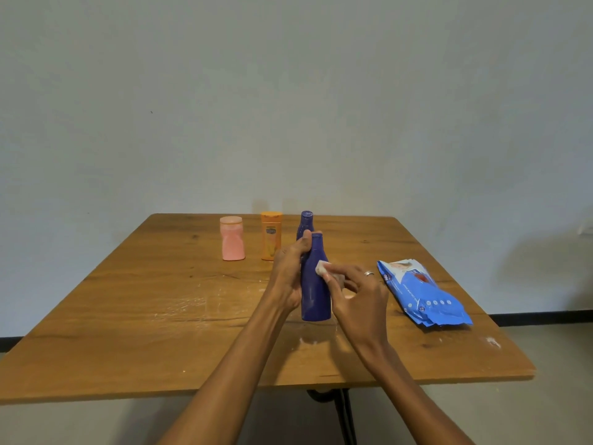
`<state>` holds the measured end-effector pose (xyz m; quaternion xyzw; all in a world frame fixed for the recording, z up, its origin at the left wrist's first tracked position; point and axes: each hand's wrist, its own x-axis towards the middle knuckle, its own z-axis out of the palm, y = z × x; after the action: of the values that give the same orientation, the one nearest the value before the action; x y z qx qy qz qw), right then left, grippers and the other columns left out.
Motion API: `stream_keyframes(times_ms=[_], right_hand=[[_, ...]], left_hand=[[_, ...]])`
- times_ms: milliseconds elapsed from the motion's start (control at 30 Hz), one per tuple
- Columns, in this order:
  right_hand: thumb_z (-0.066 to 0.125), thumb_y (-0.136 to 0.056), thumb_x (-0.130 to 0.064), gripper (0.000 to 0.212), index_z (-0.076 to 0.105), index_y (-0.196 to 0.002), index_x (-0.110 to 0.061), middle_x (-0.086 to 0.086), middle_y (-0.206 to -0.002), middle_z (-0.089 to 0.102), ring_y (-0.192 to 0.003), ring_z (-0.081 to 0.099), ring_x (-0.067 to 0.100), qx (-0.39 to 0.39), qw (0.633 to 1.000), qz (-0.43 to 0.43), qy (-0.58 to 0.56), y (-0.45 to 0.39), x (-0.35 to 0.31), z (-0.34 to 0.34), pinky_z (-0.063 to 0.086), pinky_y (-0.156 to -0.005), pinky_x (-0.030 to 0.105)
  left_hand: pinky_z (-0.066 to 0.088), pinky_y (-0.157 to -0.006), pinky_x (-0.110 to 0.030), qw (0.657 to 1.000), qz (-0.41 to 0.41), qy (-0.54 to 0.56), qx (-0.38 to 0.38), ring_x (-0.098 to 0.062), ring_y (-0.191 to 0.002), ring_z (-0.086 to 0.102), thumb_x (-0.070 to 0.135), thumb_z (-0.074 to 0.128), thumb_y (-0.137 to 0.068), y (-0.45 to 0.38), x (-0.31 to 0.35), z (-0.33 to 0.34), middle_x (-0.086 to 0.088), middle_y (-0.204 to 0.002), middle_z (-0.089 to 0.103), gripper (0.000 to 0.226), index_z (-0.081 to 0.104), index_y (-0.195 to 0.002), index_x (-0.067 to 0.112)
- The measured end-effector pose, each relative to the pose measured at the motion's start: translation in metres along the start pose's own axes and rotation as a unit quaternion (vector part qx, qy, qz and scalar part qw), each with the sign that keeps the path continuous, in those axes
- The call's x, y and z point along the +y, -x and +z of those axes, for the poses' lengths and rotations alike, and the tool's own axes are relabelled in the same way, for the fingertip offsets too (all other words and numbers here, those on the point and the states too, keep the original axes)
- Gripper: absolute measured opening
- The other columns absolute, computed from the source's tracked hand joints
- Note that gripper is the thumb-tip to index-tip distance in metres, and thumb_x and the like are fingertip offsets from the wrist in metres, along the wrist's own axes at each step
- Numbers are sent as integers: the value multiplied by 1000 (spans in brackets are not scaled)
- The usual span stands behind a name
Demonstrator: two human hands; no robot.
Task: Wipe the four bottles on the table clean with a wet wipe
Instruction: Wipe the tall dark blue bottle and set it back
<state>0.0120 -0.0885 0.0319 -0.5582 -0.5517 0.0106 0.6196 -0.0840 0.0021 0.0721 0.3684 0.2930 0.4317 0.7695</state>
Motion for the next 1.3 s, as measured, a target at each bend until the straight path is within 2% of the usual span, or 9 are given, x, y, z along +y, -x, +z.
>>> stream_keyframes(times_ms=[167, 400, 567, 633, 767, 867, 1100, 1233, 1300], right_hand=[[71, -92, -33, 18, 72, -108, -25, -14, -100, 70, -94, 66, 11, 38, 999, 8, 24, -15, -2, 3, 58, -69, 32], [66, -94, -35, 17, 74, -107, -26, -11, -99, 72, -91, 66, 8, 83, 996, 21, 22, -51, -14, 12, 57, -73, 36], [67, -94, -24, 17, 74, -110, -24, -5, -103, 70, -95, 62, 5, 34, 996, -51, 67, -45, -26, 11, 52, -79, 19], [68, -94, -23, 16, 75, -109, -23, -6, -102, 70, -93, 62, 5, 35, 994, -63, 82, -49, -25, 9, 51, -78, 18], [69, -92, -27, 15, 76, -106, -26, -15, -95, 73, -92, 67, 8, 68, 996, 55, 22, -62, -21, 7, 58, -75, 26], [69, -92, -24, 15, 76, -106, -26, -17, -94, 72, -91, 67, 5, 46, 998, 48, 11, -62, -25, 2, 55, -74, 17], [70, -88, -7, 18, 78, -99, -19, -5, -95, 74, -82, 62, -4, -80, 987, -82, 114, -78, -38, -12, 43, -76, 2], [66, -92, -11, 16, 77, -97, -23, -2, -102, 75, -81, 58, -8, -134, 981, -33, 138, -93, -36, -16, 42, -72, 1], [66, -93, -13, 15, 77, -98, -23, -2, -105, 74, -83, 60, -3, -142, 979, -22, 141, -96, -36, -16, 44, -74, 4]], left_hand=[[60, -62, -34, 1000, 2, 6, -19, -23, -72, 69, 40, 60, -97, 9, -4, 3, -13, -90, 69, 48, 63, -120, -2], [60, -66, -34, 999, 18, -32, -20, -21, -80, 72, 37, 57, -100, 13, -2, 6, -12, -97, 74, 43, 64, -125, 3], [60, -64, -31, 999, 28, -31, -26, -20, -80, 72, 32, 53, -103, 14, 2, 2, -13, -97, 73, 35, 66, -119, 3], [59, -63, -31, 999, 26, -28, -32, -20, -78, 71, 31, 54, -102, 15, 3, 2, -13, -96, 72, 35, 66, -120, 3], [58, -62, -32, 997, 37, -68, -25, -20, -72, 69, 32, 59, -99, 15, 4, 4, -11, -91, 73, 33, 67, -118, 6], [58, -64, -31, 991, 70, -108, -23, -20, -75, 71, 33, 62, -97, 13, 7, 1, -12, -96, 74, 35, 69, -118, 5], [57, -60, -23, 984, 99, -145, -33, -14, -72, 72, 28, 61, -97, 14, 10, -1, -7, -92, 76, 27, 74, -109, 8], [60, -67, -29, 981, 105, -159, -36, -22, -81, 73, 28, 61, -97, 12, 9, -1, -11, -100, 77, 27, 71, -113, 8], [60, -67, -29, 982, 105, -153, -32, -22, -81, 73, 29, 61, -97, 12, 9, 0, -11, -101, 76, 29, 70, -114, 7]])
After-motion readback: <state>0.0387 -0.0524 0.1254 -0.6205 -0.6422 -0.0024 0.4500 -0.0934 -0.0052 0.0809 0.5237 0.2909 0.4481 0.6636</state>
